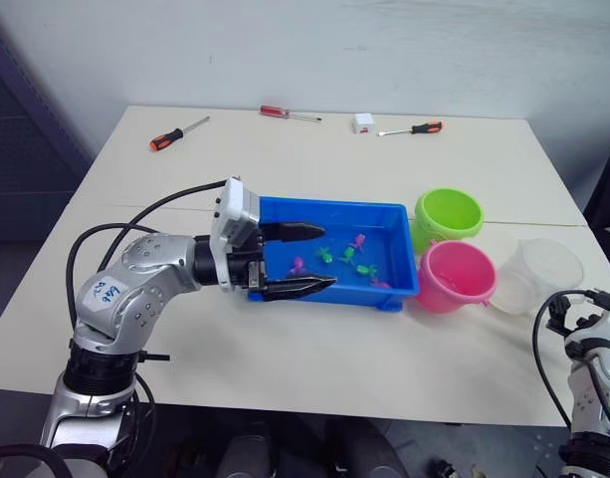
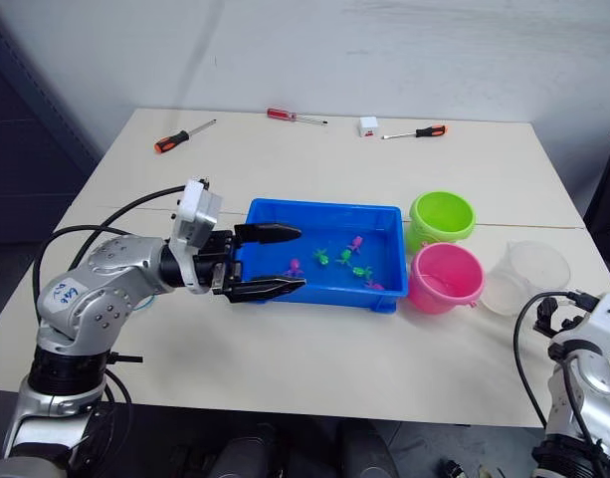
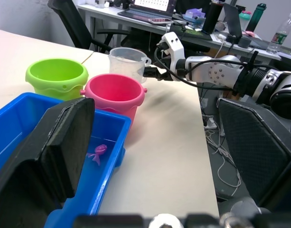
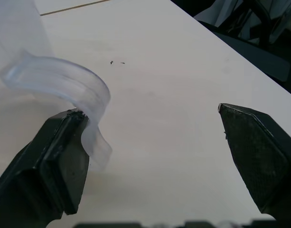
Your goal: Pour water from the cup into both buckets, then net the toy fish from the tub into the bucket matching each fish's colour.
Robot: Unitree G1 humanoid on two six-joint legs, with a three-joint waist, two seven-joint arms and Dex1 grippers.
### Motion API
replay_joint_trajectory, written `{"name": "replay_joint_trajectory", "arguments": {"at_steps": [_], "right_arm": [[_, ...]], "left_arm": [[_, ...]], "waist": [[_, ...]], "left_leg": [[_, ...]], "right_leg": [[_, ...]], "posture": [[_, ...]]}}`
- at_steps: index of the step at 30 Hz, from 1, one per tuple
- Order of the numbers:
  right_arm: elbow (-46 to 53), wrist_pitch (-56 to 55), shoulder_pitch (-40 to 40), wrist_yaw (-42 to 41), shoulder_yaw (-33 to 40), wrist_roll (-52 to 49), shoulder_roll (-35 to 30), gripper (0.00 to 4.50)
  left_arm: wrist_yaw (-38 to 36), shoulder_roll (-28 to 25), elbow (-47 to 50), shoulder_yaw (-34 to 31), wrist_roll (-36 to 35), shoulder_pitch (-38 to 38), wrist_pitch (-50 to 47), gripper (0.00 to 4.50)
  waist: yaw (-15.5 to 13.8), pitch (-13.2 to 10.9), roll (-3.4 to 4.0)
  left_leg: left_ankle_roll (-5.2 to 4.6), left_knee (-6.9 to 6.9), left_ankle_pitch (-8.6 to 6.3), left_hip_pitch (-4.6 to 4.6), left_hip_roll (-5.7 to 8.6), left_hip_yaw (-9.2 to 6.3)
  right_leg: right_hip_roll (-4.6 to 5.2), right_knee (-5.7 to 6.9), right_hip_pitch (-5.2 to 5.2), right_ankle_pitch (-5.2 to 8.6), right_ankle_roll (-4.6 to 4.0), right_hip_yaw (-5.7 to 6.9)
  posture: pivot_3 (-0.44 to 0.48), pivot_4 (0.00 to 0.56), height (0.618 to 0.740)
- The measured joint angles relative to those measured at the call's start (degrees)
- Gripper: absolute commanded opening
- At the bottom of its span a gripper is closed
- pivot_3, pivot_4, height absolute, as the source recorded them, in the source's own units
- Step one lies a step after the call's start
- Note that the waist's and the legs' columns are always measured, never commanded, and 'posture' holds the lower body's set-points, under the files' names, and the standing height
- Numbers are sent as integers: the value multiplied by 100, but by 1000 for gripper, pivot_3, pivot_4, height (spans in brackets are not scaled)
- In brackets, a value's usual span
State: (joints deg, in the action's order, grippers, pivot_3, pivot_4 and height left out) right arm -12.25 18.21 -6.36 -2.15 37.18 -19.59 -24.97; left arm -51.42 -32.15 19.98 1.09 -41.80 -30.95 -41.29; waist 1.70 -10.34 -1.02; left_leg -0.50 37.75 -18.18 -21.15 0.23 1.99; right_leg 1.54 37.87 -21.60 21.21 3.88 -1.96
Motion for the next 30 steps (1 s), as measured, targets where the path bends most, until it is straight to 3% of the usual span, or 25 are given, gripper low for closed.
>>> {"name": "replay_joint_trajectory", "arguments": {"at_steps": [7,8,21,30], "right_arm": [[-275,-174,-205,-328,-67,-229,9,200],[-274,-144,-236,-405,-27,-381,38,27],[44,-85,-193,-473,301,-1043,41,27],[1450,-338,455,-458,-572,642,-1178,27]], "left_arm": [[3,-24,5,0,1,0,1,4500],[3,-32,7,0,1,0,2,4500],[-31,-47,-52,1,53,-4,82,4500],[-157,45,-300,89,204,-213,210,4500]], "waist": [[0,-1,1],[-1,0,1],[0,-4,27],[0,-1,37]], "left_leg": [[0,0,0,0,0,0],[0,0,0,0,0,-1],[-1,0,0,-2,0,0],[1,-1,0,-2,0,3]], "right_leg": [[0,0,0,0,0,1],[0,0,0,0,0,1],[0,-1,0,0,0,0],[-3,-3,0,0,1,-4]], "posture": [[0,150,740],[0,150,740],[0,150,740],[0,150,740]]}}
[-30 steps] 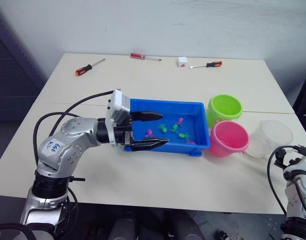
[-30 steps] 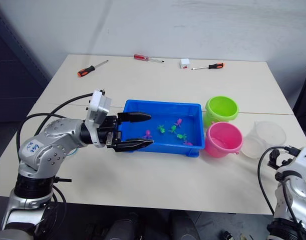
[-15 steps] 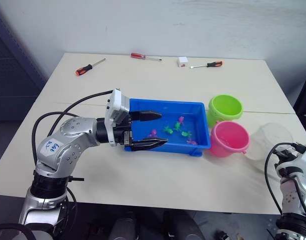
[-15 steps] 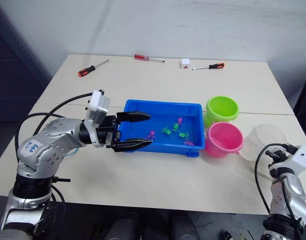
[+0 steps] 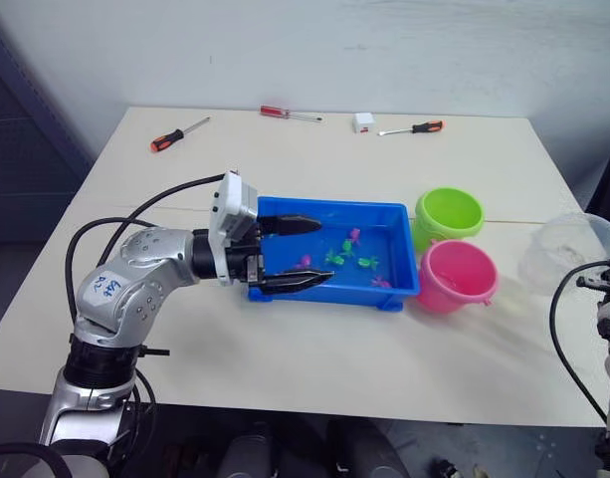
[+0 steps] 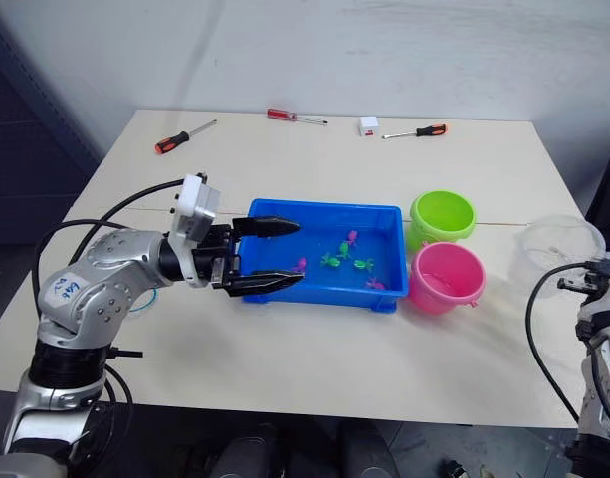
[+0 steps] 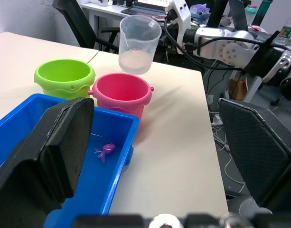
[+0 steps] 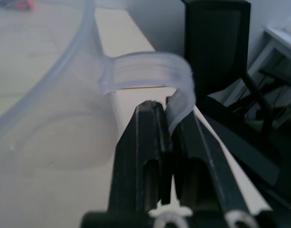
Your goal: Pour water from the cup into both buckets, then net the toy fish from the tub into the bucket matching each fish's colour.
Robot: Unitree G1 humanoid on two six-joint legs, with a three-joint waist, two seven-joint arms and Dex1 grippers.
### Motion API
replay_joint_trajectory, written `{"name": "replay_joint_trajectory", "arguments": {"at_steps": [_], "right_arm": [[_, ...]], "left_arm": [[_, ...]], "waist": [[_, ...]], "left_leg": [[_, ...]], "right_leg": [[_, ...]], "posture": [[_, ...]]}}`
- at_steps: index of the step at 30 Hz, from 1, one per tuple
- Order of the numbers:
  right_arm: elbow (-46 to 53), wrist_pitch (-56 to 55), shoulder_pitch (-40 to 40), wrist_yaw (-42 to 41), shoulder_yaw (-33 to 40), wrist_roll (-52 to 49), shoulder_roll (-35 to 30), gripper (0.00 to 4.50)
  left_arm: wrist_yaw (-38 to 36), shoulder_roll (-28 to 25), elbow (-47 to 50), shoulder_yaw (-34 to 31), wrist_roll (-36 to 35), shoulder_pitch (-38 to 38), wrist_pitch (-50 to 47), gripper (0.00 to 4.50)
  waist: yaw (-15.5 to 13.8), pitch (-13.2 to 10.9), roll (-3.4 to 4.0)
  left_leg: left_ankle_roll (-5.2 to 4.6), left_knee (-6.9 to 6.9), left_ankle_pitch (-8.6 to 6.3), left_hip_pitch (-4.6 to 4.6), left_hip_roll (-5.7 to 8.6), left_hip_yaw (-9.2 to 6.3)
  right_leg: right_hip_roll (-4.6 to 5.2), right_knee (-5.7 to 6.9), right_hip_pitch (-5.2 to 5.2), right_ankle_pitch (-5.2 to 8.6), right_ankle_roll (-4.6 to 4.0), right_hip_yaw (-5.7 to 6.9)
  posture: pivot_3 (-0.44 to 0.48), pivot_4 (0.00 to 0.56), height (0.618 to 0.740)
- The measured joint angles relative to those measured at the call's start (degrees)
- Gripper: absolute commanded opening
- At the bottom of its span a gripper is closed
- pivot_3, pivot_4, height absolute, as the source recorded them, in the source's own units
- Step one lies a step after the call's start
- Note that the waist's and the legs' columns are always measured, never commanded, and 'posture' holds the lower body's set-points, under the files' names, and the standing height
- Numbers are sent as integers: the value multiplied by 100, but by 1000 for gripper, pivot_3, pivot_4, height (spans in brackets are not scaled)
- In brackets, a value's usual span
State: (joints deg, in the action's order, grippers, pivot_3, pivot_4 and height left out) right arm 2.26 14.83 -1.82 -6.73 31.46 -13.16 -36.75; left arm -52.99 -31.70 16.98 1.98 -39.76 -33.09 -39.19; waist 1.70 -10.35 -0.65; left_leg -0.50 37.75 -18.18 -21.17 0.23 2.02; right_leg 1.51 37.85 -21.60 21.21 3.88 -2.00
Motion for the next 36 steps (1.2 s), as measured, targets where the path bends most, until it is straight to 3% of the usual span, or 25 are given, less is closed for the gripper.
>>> {"name": "replay_joint_trajectory", "arguments": {"at_steps": [12,20,36], "right_arm": [[518,-850,112,-132,-1109,2226,-1032,27],[525,-1464,142,-118,-1314,3368,-1481,27],[510,-1726,82,-107,-1307,3748,-1415,27]], "left_arm": [[-160,164,-425,158,302,-162,281,4500],[-180,172,-428,159,373,-163,307,4500],[-188,188,-439,159,430,-163,337,4500]], "waist": [[-13,-1,-1],[-13,-1,-2],[-13,-1,-2]], "left_leg": [[4,3,3,-1,0,0],[4,6,3,-1,0,0],[3,15,5,-2,0,0]], "right_leg": [[-1,-1,0,0,0,1],[-1,0,0,0,0,1],[-1,5,0,0,0,0]], "posture": [[0,150,740],[0,150,740],[0,150,740]]}}
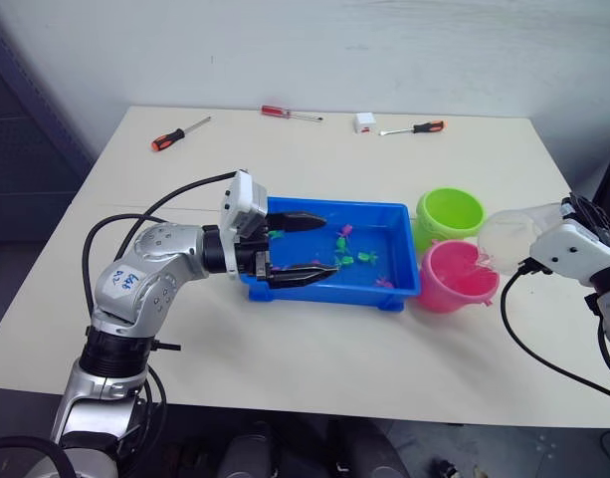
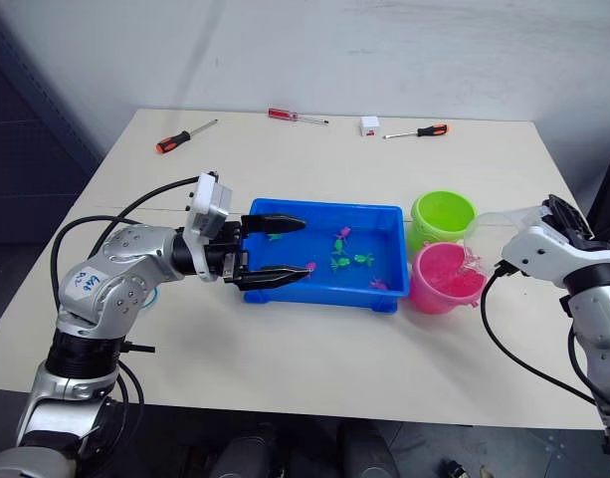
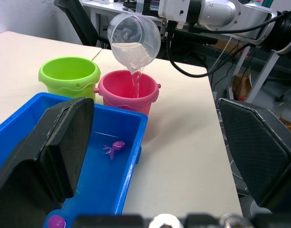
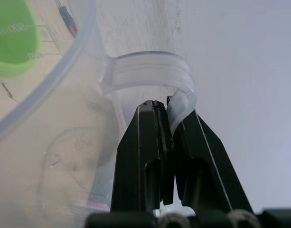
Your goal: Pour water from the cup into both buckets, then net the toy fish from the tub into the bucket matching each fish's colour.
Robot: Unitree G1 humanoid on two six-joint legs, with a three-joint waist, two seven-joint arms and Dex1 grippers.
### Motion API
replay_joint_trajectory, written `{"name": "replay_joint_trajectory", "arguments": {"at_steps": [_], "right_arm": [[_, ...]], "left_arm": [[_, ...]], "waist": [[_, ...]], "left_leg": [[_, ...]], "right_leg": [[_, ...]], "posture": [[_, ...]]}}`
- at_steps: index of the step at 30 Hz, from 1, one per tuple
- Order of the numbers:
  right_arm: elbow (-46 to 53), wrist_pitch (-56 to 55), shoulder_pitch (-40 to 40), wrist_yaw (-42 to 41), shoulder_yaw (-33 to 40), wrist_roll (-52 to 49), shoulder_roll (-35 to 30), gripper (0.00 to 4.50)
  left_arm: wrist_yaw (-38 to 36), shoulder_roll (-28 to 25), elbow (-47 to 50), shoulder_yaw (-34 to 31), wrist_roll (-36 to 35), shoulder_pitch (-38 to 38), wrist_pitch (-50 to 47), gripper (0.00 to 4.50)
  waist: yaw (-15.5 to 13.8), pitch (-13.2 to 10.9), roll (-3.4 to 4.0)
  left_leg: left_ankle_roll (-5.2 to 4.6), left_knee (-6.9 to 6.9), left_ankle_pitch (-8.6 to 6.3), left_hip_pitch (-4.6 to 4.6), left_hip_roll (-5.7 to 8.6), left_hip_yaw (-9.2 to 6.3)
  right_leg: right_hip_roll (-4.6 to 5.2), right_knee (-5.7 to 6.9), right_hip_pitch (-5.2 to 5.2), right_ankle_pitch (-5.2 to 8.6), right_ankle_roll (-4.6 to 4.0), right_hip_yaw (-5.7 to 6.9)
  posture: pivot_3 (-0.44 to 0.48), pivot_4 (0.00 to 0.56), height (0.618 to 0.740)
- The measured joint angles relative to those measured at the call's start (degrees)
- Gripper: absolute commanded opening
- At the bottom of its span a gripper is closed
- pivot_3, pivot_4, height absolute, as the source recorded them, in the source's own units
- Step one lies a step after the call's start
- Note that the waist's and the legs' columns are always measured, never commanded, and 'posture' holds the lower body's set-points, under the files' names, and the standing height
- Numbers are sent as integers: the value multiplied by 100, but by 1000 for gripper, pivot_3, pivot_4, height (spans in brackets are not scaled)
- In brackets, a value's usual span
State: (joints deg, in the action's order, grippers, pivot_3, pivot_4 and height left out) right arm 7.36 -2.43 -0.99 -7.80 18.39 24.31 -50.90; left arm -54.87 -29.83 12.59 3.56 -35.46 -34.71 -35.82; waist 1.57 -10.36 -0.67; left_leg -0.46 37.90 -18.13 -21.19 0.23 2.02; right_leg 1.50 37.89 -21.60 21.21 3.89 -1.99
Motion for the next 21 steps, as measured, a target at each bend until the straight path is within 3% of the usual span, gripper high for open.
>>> {"name": "replay_joint_trajectory", "arguments": {"at_steps": [8,14,21], "right_arm": [[-94,899,-275,-397,507,-1149,731,27],[-134,1940,-795,-643,727,-2069,1137,27],[-1338,2108,-2269,-532,89,-2009,1021,27]], "left_arm": [[87,152,-226,-17,108,-84,96,4500],[736,566,-583,-26,442,-303,152,4500],[926,721,-694,-16,631,-347,184,4500]], "waist": [[-3,0,0],[5,0,0],[26,1,2]], "left_leg": [[-1,5,0,0,-1,0],[-2,6,1,0,-1,1],[-3,7,5,2,-1,6]], "right_leg": [[0,4,1,0,0,0],[0,7,0,-1,2,-1],[0,12,-6,-1,1,-3]], "posture": [[0,150,740],[0,150,740],[0,150,740]]}}
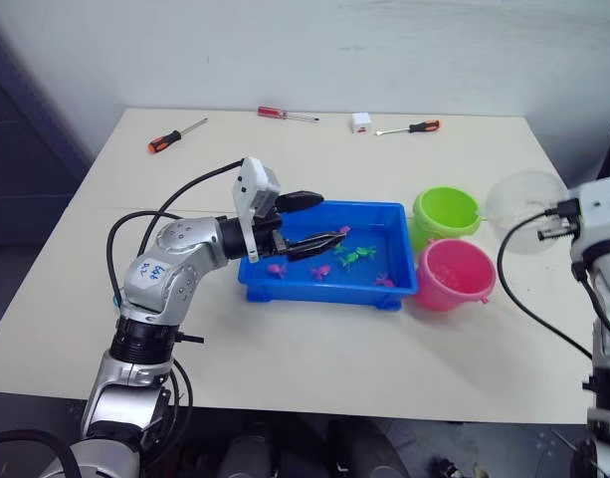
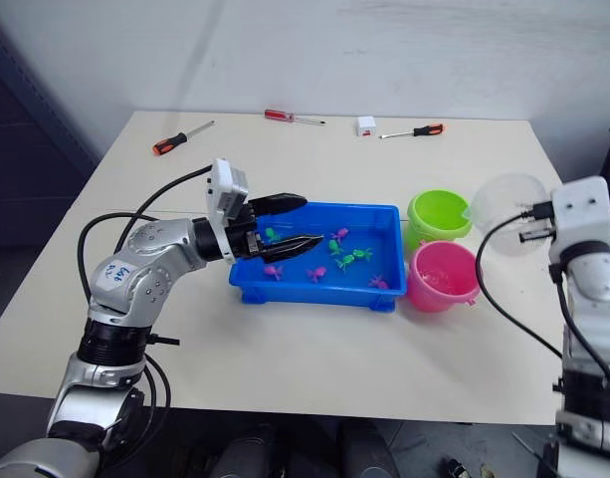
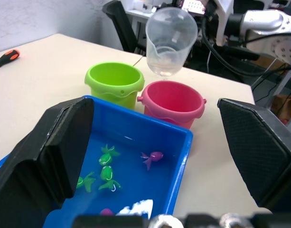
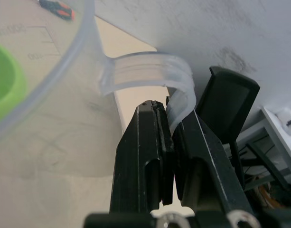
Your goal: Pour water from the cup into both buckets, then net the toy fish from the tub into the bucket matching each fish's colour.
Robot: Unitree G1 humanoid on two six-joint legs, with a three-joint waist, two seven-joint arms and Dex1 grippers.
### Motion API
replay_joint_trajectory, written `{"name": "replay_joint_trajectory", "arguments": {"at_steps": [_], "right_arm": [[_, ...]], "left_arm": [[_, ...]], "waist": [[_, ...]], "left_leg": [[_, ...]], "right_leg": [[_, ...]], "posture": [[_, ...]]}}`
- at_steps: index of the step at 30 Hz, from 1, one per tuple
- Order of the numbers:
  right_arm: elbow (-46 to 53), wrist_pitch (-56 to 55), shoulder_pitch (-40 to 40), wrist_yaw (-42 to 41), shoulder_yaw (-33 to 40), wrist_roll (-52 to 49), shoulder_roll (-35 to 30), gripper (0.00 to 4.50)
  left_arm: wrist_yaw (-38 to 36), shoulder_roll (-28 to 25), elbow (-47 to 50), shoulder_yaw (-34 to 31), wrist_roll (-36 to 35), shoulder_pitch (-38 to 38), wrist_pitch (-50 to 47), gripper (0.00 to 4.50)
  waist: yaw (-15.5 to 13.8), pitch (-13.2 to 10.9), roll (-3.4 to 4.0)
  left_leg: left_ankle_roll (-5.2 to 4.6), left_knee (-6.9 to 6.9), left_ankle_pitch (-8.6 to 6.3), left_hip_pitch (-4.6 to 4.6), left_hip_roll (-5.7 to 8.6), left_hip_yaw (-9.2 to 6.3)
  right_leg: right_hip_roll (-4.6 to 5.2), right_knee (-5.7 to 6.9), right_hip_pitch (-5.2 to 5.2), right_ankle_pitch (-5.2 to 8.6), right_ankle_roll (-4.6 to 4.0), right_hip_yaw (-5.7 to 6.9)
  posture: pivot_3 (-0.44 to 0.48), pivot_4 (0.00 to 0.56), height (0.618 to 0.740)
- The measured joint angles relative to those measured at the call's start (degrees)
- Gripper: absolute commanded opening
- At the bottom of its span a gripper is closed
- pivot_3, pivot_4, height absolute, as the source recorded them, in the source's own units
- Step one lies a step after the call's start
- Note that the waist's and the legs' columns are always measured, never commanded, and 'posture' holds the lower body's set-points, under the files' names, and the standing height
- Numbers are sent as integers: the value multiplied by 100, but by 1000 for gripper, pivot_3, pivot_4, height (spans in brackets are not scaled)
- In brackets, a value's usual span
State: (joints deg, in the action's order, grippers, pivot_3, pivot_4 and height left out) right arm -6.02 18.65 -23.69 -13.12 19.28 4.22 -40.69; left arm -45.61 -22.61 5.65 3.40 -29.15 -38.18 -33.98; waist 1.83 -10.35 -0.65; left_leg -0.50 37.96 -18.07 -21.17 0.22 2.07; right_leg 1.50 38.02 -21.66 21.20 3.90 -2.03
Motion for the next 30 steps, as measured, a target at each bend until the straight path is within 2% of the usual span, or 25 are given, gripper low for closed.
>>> {"name": "replay_joint_trajectory", "arguments": {"at_steps": [7,13,21,30], "right_arm": [[-1918,-1083,-1264,271,-913,648,-336,27],[-2964,-2387,-1967,687,-2154,1945,-923,27],[-3535,-3288,-2475,1306,-3041,3061,-1166,27],[-3683,-3744,-2865,1926,-3596,4017,-1396,27]], "left_arm": [[-19,-5,-103,-9,68,-33,31,4500],[-19,-9,-112,-10,101,-31,32,4500],[-12,-6,-109,-12,115,-31,32,4500],[-5,-7,-108,-16,115,-31,32,4500]], "waist": [[-25,0,0],[-6,0,0],[11,0,0],[-1,0,0]], "left_leg": [[-4,4,-1,-13,2,2],[-3,3,0,-15,1,4],[0,4,1,-19,1,5],[1,7,2,-28,1,5]], "right_leg": [[5,-7,-6,0,0,1],[3,-4,-13,0,0,-2],[2,0,-21,0,0,-3],[3,3,-29,0,0,-3]], "posture": [[0,150,740],[0,150,740],[0,150,740],[0,150,740]]}}
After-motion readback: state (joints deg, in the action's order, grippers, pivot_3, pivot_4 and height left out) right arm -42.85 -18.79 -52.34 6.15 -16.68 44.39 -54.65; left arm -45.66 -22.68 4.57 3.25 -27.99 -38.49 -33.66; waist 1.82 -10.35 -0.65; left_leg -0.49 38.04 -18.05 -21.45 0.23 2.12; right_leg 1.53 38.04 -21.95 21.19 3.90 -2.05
